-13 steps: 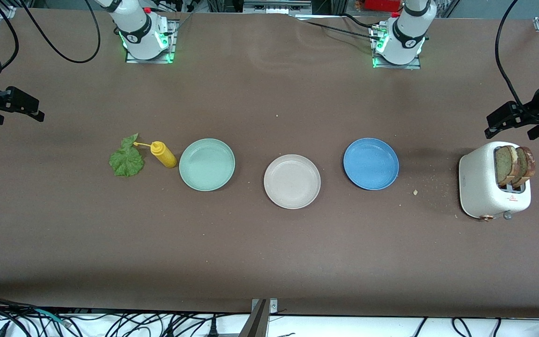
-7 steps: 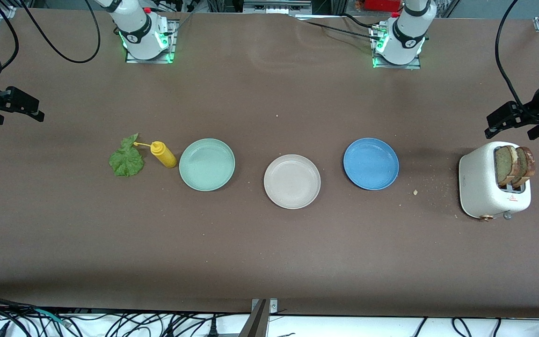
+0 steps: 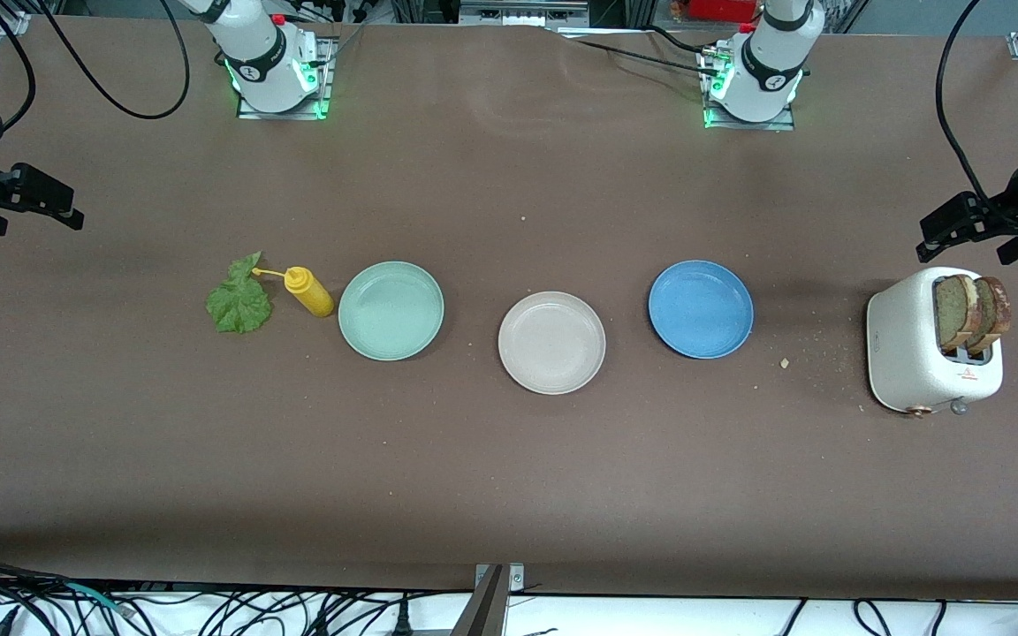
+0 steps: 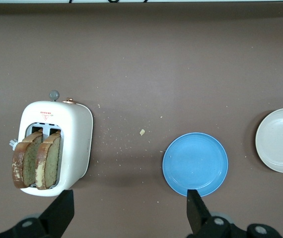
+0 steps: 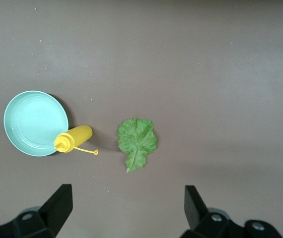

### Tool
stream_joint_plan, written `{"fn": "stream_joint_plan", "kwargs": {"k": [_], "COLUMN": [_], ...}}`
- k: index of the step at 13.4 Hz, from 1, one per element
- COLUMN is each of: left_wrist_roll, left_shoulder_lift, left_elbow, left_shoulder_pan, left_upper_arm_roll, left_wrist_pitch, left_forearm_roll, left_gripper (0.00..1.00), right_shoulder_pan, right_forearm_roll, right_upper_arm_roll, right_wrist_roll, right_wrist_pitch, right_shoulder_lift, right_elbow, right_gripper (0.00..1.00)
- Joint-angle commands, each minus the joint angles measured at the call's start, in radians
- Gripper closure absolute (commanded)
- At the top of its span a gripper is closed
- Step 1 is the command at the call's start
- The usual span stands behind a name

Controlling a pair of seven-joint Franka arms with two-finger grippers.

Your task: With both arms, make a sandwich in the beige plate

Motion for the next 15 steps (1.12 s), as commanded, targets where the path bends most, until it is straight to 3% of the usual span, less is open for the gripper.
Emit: {"fn": "stream_joint_plan", "kwargs": {"k": [1,15], "left_wrist_roll": [0.026,0.026], "left_shoulder_lift": [0.011,0.011], "left_elbow": [0.020,0.020], "left_shoulder_pan": [0.010,0.010], "left_upper_arm_roll": [-0.006,-0.006], "left_wrist_pitch": [0.002,0.000], "left_forearm_roll": [0.009,0.008], "left_gripper": [0.00,0.00], "right_shoulder_pan": [-0.002,0.006], "right_forearm_roll": [0.001,-0.016], "right_upper_arm_roll": [-0.002,0.006], "right_wrist_roll": [-0.010,0.002], "right_wrist_pitch": [-0.004,0.003], "right_shoulder_lift": [-0.012,-0.010], "right_elbow": [-0.003,-0.002], "right_gripper": [0.00,0.00]}}
